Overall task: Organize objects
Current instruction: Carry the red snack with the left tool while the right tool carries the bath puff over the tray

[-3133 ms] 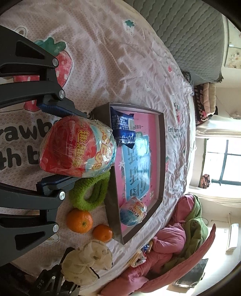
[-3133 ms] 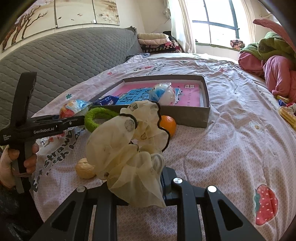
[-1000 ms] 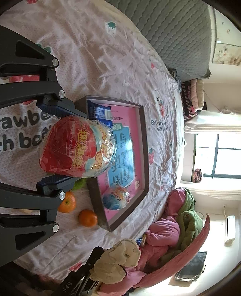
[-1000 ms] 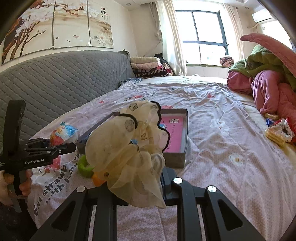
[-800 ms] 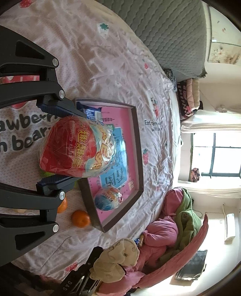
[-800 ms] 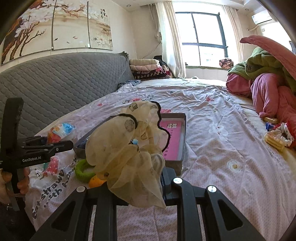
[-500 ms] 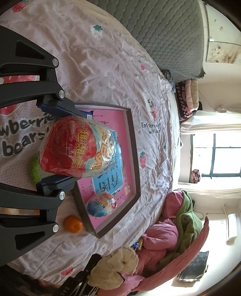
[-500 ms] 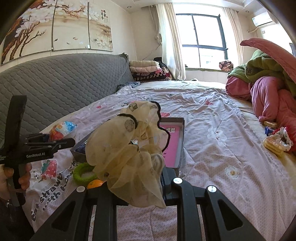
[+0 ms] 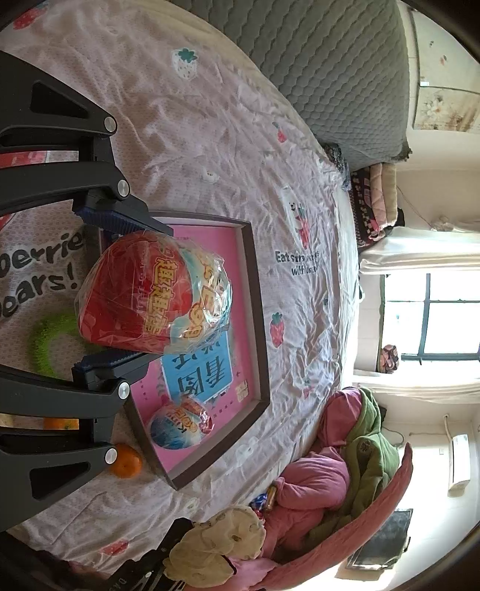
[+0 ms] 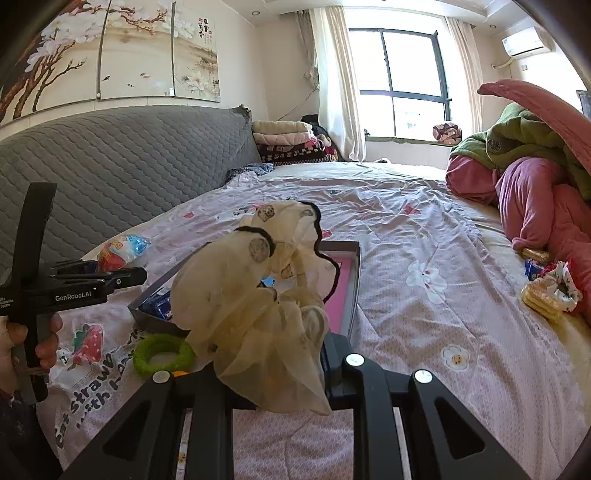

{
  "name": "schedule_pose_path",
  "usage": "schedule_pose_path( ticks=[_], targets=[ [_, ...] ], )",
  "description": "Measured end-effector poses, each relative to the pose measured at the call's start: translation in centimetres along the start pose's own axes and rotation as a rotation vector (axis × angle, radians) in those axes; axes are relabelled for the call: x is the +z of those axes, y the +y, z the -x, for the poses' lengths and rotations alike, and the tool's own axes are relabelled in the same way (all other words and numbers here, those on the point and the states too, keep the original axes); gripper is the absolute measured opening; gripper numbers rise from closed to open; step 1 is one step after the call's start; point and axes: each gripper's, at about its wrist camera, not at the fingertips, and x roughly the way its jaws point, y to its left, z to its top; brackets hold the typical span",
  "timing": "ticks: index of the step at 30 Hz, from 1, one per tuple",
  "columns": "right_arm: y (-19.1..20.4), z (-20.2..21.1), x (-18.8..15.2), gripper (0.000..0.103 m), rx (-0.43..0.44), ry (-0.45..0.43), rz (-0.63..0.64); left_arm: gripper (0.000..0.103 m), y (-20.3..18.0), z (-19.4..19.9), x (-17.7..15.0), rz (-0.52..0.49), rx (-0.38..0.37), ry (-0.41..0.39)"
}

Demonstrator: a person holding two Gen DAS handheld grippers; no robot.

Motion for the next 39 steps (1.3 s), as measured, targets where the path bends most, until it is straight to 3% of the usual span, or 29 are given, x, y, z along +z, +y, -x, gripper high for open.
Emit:
schedule_pose_path(
  ticks=[19,39],
  targets=[
    [-0.3,-2.0,2.3,0.023,-0.023,-0.036,0.033,0.054,0.6,-2.2,0.9,0.041,-0.018,0.021],
    [-0.8,-5.2,3.0,0.023,-0.063,-0.001,0.066,0.054,-0.1,-4.5,1.9,0.022,-0.036,0.027]
  ],
)
